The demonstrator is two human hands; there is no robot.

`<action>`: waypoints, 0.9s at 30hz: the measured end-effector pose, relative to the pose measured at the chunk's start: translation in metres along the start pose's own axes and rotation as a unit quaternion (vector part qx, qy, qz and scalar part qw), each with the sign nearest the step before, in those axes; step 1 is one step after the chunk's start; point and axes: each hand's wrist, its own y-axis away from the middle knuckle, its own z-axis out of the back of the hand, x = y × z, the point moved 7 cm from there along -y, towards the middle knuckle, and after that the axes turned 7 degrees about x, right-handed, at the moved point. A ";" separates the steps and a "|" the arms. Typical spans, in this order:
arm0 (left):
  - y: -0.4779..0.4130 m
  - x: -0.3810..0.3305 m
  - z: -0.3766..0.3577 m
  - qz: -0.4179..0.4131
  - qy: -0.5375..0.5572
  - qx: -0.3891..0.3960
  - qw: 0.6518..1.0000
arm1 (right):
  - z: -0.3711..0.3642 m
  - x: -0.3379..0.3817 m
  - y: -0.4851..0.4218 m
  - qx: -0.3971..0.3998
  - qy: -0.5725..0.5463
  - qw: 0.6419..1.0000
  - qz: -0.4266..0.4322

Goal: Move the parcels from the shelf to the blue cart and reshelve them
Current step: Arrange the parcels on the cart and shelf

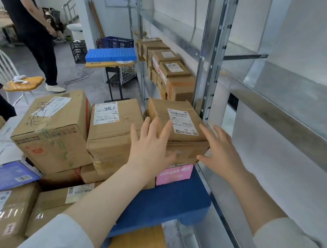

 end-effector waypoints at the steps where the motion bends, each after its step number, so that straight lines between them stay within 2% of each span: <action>1: 0.004 -0.012 0.006 -0.039 -0.010 -0.016 0.999 | 0.005 -0.003 0.009 -0.006 -0.003 1.000 -0.011; 5: 0.030 -0.082 0.012 -0.194 0.041 -0.052 0.979 | 0.025 -0.020 0.061 -0.019 0.035 0.996 -0.083; 10: 0.069 -0.162 -0.023 -0.321 0.032 0.027 0.946 | 0.061 -0.051 0.180 -0.077 0.110 0.962 -0.236; 16: 0.165 -0.266 -0.046 -0.468 0.031 0.082 0.879 | 0.090 -0.054 0.391 -0.153 0.142 0.867 -0.452; 20: 0.278 -0.336 -0.050 -0.562 0.063 0.154 0.810 | 0.094 -0.023 0.540 -0.159 0.157 0.793 -0.567; 23: 0.366 -0.375 -0.040 -0.625 0.071 0.176 0.757 | 0.102 0.007 0.642 -0.180 0.155 0.736 -0.634; 27: 0.458 -0.415 -0.028 -0.673 0.071 0.198 0.709 | 0.108 0.036 0.746 -0.177 0.151 0.691 -0.684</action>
